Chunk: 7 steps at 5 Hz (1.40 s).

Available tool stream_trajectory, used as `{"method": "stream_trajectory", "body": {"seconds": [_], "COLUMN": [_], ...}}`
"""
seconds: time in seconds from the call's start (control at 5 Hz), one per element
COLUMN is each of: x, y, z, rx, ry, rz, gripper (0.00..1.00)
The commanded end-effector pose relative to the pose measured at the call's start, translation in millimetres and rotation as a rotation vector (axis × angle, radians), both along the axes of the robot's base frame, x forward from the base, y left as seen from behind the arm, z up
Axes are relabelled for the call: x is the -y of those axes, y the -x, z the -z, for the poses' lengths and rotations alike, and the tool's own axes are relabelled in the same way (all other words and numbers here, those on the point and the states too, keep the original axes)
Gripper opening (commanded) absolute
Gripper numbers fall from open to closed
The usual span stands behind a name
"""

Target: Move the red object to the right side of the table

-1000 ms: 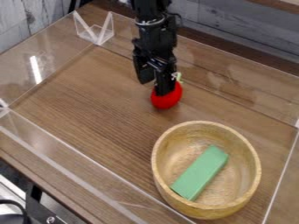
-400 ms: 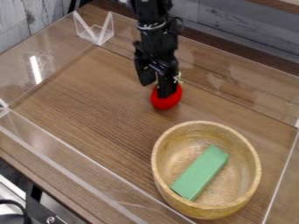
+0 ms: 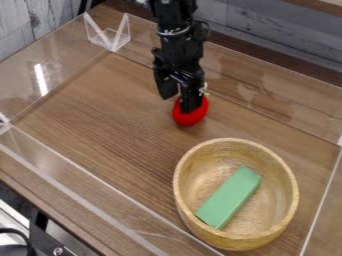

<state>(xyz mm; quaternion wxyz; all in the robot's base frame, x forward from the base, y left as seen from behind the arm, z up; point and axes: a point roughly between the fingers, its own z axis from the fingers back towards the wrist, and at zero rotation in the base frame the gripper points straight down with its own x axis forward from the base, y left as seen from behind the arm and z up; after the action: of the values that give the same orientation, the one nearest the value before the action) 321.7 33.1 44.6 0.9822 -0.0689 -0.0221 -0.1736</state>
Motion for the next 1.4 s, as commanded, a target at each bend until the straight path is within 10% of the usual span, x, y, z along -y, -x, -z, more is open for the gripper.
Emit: {"method": "stream_trajectory", "body": {"seconds": [0.0, 0.8, 1.0, 1.2], "x": [-3, -5, -3, -1], "y": [-5.4, -16.9, -19.2, -20.7], "z": [-9.1, 5.1, 7.8, 1.6], "rx": [0.042, 0.043, 0.042, 0.050], "ry": [-0.009, -0.021, -0.022, -0.015], "rz": [-0.013, -0.013, -0.017, -0.053], "gripper": [1.00, 1.00, 0.00, 0.00]}}
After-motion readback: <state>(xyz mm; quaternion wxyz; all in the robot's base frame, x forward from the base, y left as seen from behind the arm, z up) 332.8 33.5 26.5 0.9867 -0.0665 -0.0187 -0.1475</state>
